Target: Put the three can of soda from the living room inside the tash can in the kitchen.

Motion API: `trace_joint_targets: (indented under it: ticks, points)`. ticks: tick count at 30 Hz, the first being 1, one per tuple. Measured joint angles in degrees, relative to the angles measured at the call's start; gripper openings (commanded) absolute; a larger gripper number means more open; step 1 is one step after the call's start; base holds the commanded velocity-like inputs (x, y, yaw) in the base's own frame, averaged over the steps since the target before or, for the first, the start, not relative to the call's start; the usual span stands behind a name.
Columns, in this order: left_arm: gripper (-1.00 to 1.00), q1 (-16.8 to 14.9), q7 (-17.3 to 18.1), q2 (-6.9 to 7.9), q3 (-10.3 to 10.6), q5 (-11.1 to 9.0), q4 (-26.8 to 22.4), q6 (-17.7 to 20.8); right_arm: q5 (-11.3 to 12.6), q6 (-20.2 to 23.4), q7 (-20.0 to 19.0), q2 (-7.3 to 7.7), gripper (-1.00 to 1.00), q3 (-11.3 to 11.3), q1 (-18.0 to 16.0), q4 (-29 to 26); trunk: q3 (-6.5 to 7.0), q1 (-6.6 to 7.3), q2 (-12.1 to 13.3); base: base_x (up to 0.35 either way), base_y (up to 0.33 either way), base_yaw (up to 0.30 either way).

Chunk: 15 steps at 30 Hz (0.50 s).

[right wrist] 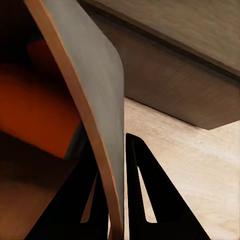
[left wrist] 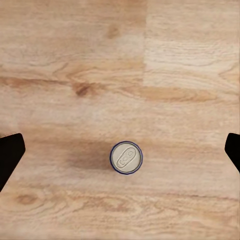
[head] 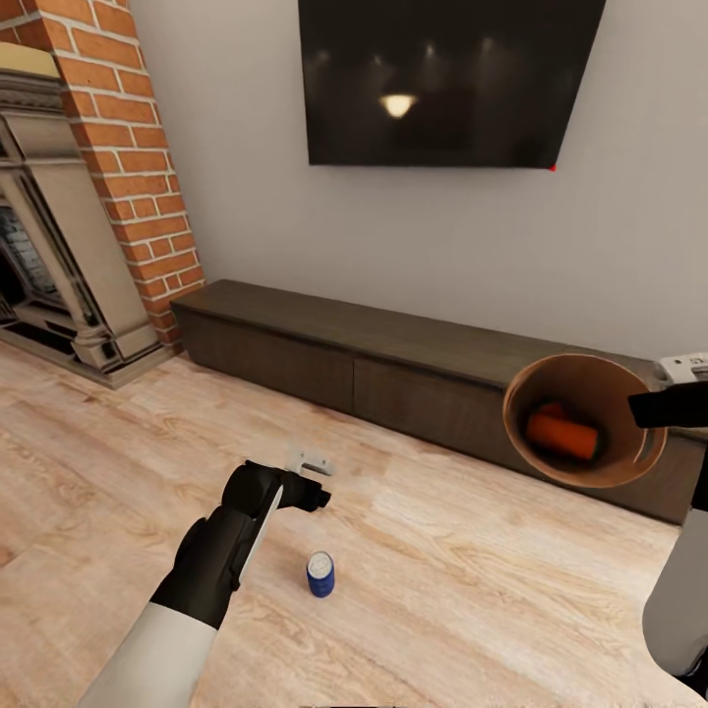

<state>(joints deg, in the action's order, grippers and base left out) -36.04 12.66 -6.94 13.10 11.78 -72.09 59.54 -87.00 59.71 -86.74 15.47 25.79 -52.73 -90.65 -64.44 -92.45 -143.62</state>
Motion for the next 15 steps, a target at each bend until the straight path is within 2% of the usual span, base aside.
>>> trace_joint_targets:
  ticks: [5, 7, 9, 12, 15]
  points:
    - [1.0, 0.0, 0.0, 0.0, 0.0, 0.14, 0.06, -0.03, -0.07, 0.01, 0.0, -0.2, -1.0, -0.62, -1.28, -0.06, -1.55, -0.12, -0.07, 0.0, 0.0, 0.0]
    - [1.0, 0.0, 0.0, -0.01, 0.01, 0.16, 0.08, -0.04, -1.39, 0.07, -0.18, -0.36, -1.0, -1.57, -2.9, -0.04, -2.16, -0.17, -0.1, 0.0, 0.0, 0.0]
    - [1.0, 0.0, 0.0, 0.0, 0.0, 0.19, 0.09, -0.03, -4.33, -0.02, -1.12, -0.51, -1.0, -2.2, -4.24, -0.06, -2.79, -0.23, -0.12, 0.0, 0.0, 0.0]
    - [1.0, -0.01, 0.0, -0.03, 0.01, 0.22, 0.12, -0.05, -7.23, -0.08, -3.09, -0.68, -1.0, -2.71, -5.52, -0.05, -3.72, -0.31, -0.16, 0.0, 0.0, 0.0]
    - [1.0, 0.0, 0.0, -0.05, 0.0, 0.25, 0.1, -0.03, -12.65, 0.01, -2.81, -0.66, -1.0, -2.8, -6.13, -0.06, -4.65, -0.39, -0.2, 0.0, 0.0, 0.0]
